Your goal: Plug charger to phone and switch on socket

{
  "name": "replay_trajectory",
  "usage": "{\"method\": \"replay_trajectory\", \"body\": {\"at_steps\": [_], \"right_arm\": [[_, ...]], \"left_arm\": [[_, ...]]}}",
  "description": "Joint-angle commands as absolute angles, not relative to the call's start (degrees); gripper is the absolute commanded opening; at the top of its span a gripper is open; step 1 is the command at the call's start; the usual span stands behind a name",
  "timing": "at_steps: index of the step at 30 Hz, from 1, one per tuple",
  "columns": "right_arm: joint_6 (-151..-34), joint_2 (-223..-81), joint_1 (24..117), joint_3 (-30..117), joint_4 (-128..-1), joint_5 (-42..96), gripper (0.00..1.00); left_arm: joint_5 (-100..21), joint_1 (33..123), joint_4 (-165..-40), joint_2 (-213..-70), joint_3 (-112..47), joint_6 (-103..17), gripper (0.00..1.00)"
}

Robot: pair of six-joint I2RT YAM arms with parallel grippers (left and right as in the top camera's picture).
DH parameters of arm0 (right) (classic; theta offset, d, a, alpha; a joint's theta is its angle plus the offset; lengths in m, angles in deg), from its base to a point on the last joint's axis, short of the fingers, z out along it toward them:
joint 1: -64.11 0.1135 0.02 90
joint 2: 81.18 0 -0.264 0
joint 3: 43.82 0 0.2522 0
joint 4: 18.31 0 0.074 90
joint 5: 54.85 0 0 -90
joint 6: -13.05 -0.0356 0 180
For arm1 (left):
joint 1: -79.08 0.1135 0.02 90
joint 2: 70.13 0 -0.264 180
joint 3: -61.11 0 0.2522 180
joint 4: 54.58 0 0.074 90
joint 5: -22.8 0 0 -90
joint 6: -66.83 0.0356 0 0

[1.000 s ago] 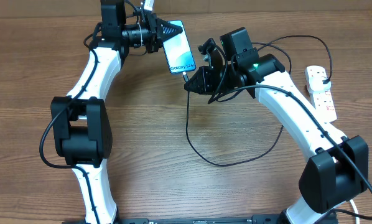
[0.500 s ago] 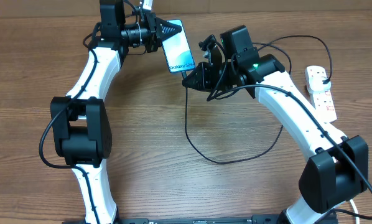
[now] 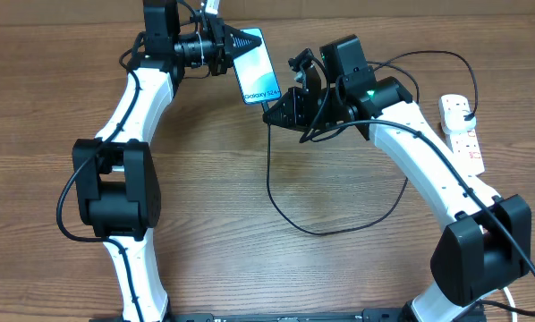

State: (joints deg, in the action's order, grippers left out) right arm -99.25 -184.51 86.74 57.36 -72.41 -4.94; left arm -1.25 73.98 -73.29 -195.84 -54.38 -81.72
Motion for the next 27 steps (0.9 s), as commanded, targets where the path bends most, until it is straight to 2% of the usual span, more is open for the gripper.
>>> {"method": "replay_trajectory", "body": {"at_steps": [1,15,19,22,23,27], "right_arm": [[-99.69,-182.46,84.54,58.91,-68.63,-0.48,0.04],[-99.43,-182.48,84.54,58.91,-68.04,-0.48,0.05],[-98.97,-182.48,84.54,58.91,-69.79,-0.46,0.17],[-96.92,-182.48,84.54,58.91,-70.81,-0.46,0.32],[-96.37,-182.48,84.54,58.91,-71.45,-0.33,0.44],[-95.98,-182.48,84.54,58.91,-72.04,0.54,0.52]], "left_arm": [[10.53,72.43,-74.04,-195.46,-54.91,-83.23,0.04],[11.03,72.27,-73.62,-195.46,-54.91,-82.68,0.04],[8.76,72.47,-73.67,-195.46,-54.91,-79.80,0.04],[7.30,72.47,-73.67,-195.46,-54.91,-77.35,0.04],[6.27,72.47,-73.71,-195.46,-54.91,-74.92,0.04],[4.45,72.47,-74.02,-195.46,-54.91,-69.81,0.04]]}}
